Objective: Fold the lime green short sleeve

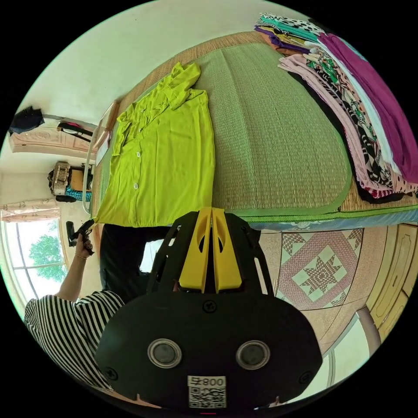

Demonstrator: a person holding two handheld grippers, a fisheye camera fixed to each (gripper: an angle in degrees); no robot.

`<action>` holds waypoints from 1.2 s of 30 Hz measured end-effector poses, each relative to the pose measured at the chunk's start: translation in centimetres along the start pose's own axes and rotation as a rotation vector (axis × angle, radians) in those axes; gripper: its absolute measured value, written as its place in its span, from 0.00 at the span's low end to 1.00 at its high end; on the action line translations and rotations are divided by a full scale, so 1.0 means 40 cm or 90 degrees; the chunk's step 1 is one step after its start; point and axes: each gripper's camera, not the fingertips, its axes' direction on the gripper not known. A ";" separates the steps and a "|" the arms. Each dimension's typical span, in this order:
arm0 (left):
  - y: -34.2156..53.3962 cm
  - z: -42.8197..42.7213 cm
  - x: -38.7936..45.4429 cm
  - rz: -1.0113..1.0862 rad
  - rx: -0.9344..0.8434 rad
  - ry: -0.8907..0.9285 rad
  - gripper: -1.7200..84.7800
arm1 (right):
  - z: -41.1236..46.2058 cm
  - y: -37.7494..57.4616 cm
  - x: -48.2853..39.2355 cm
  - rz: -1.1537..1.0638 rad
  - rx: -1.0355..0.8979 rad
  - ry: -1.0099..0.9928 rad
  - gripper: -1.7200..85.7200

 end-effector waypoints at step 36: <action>0.279 -0.161 0.146 0.010 0.017 0.067 0.03 | 0.042 0.025 -0.059 -0.024 -0.042 0.042 0.02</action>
